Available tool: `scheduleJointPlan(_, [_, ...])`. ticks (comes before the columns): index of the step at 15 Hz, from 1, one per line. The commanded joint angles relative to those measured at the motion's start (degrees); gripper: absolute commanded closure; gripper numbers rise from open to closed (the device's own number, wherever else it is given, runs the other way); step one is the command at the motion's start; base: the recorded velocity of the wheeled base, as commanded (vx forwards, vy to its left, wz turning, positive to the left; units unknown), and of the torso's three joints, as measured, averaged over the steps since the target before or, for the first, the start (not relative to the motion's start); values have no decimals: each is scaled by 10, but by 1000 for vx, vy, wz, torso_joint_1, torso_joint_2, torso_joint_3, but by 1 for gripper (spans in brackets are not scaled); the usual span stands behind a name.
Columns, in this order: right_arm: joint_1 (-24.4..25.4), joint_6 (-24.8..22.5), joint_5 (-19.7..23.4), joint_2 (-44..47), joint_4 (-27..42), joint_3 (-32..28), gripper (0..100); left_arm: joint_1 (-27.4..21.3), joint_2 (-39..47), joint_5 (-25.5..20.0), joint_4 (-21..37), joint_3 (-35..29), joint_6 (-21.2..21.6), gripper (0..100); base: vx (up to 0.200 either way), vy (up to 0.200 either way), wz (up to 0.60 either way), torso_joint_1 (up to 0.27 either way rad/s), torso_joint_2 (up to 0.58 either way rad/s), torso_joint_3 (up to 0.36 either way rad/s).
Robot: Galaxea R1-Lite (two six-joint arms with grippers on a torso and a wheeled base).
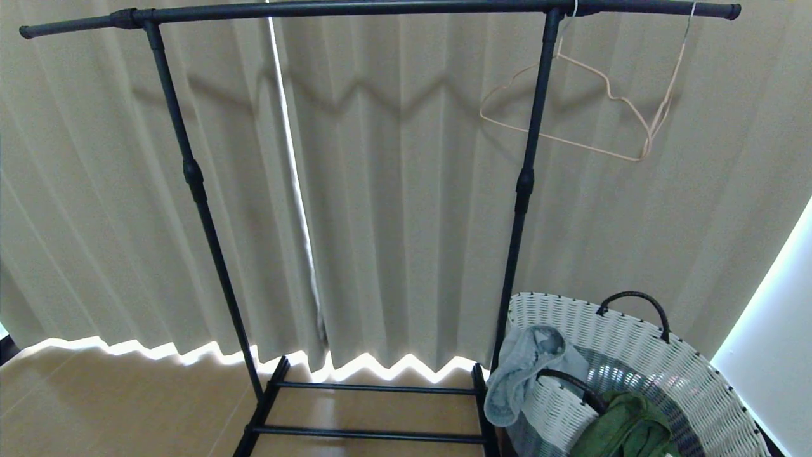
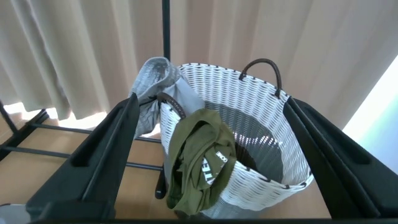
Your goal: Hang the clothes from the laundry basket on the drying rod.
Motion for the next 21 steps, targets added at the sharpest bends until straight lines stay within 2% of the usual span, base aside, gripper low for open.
scheduleJointPlan(1, [0,-1,0,0,0,1,0,0,0,0,0,0,-1,0,200,0,0,-7,2,17])
scheduleJointPlan(4, [0,-1,0,0,0,1,0,0,0,-1,0,1,-3,0,200,0,0,4,-1,4])
scheduleJointPlan(15, [0,8,0,0,-4,1,0,0,0,-6,0,0,-3,0,0,0,0,0,0,0])
scheduleJointPlan(17, [0,0,2,0,-4,-14,0,0,0,-6,0,0,-3,0,0,0,0,0,0,0])
scheduleJointPlan(18, [6,-2,5,16,8,-64,0,0,0,-6,0,0,-3,0,0,0,0,0,0,0])
scheduleJointPlan(19, [7,-4,5,24,11,-71,0,0,0,-6,0,0,-3,0,0,0,0,0,0,0])
scheduleJointPlan(20, [29,-63,3,65,38,-105,0,0,0,-8,0,0,-3,0,0,0,0,0,0,0])
scheduleJointPlan(21, [45,-88,-1,117,56,-121,0,0,0,-8,0,0,-2,0,0,0,0,0,0,0])
